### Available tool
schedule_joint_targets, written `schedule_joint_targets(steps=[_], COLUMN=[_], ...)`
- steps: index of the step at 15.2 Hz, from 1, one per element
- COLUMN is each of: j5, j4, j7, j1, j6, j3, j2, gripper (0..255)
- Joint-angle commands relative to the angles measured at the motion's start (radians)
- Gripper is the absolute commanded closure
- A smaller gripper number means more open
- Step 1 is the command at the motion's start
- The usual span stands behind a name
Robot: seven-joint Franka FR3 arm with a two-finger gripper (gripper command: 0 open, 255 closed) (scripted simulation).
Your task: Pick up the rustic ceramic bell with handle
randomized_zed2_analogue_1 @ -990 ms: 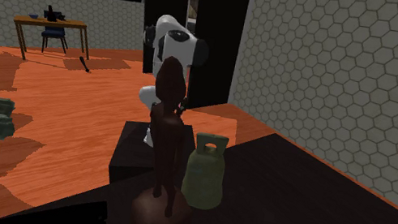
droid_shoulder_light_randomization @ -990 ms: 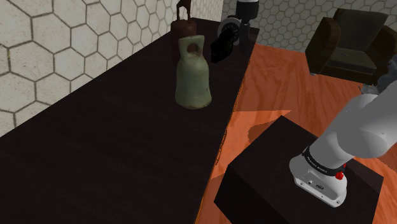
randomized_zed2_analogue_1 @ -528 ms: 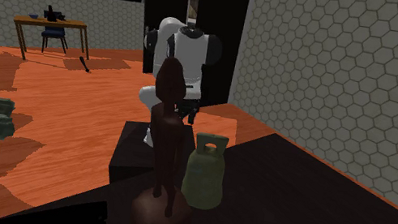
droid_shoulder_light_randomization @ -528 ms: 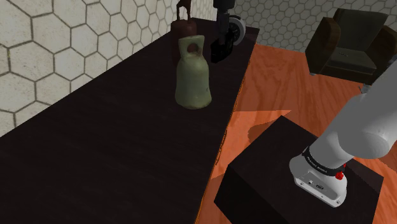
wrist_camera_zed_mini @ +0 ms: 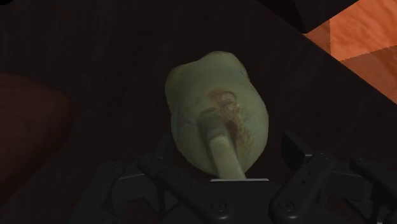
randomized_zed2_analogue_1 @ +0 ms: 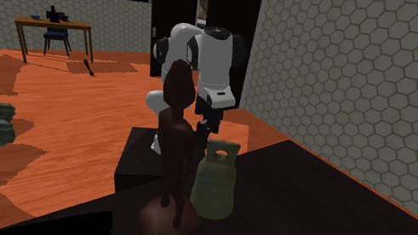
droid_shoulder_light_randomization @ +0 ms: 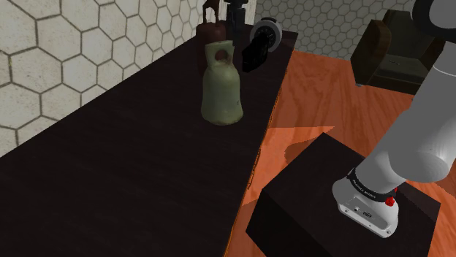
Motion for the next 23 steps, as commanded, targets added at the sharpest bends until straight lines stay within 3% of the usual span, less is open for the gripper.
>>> schedule_joint_targets(steps=[1, 6, 7, 16, 23], j5=[0.001, 0.002, 0.001, 0.002, 0.001], j4=[-0.030, -0.094, -0.089, -0.094, 0.037], j7=[-0.006, -0.011, -0.011, -0.011, 0.000], j1=[0.000, 0.001, 0.000, 0.001, 0.000], j6=[0.026, 0.079, 0.077, 0.079, -0.026], j3=[0.001, 0.001, 0.000, 0.001, 0.001], j2=[-0.004, -0.016, -0.012, -0.016, 0.011], gripper=[0, 0, 255, 255, 255])
